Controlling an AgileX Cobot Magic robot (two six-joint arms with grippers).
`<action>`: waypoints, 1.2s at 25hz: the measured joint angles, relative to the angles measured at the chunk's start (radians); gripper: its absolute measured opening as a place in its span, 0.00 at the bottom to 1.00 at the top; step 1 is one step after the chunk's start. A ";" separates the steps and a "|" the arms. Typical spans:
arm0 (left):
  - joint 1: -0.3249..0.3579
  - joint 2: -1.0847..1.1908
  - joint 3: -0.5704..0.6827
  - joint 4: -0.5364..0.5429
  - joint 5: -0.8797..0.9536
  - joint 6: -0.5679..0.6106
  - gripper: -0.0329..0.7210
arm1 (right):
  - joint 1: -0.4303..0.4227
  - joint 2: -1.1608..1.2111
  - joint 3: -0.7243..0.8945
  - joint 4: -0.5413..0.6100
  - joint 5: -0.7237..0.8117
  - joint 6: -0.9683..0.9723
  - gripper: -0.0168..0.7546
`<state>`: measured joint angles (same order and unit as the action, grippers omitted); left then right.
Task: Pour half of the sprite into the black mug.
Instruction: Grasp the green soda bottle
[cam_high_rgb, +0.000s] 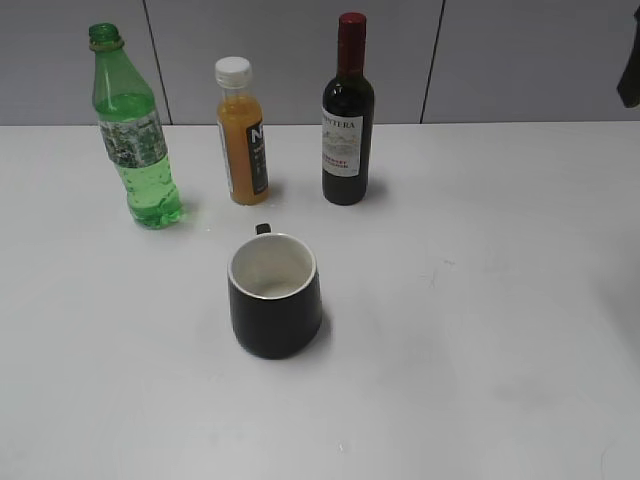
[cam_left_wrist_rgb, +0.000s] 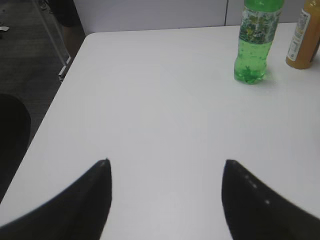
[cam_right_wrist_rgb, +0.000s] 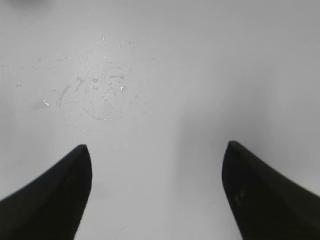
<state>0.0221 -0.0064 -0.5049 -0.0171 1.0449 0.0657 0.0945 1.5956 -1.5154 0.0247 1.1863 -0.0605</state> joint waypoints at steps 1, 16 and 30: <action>0.000 0.000 0.000 0.000 0.000 0.000 0.74 | 0.000 -0.030 0.023 0.000 0.000 -0.001 0.82; 0.000 0.000 0.000 0.000 0.000 0.000 0.74 | 0.000 -0.500 0.491 0.029 -0.044 -0.004 0.81; 0.000 0.000 0.000 0.000 0.000 0.000 0.74 | 0.000 -0.966 0.860 0.048 -0.124 -0.004 0.79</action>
<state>0.0221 -0.0064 -0.5049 -0.0171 1.0449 0.0657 0.0945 0.6291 -0.6558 0.0731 1.0620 -0.0640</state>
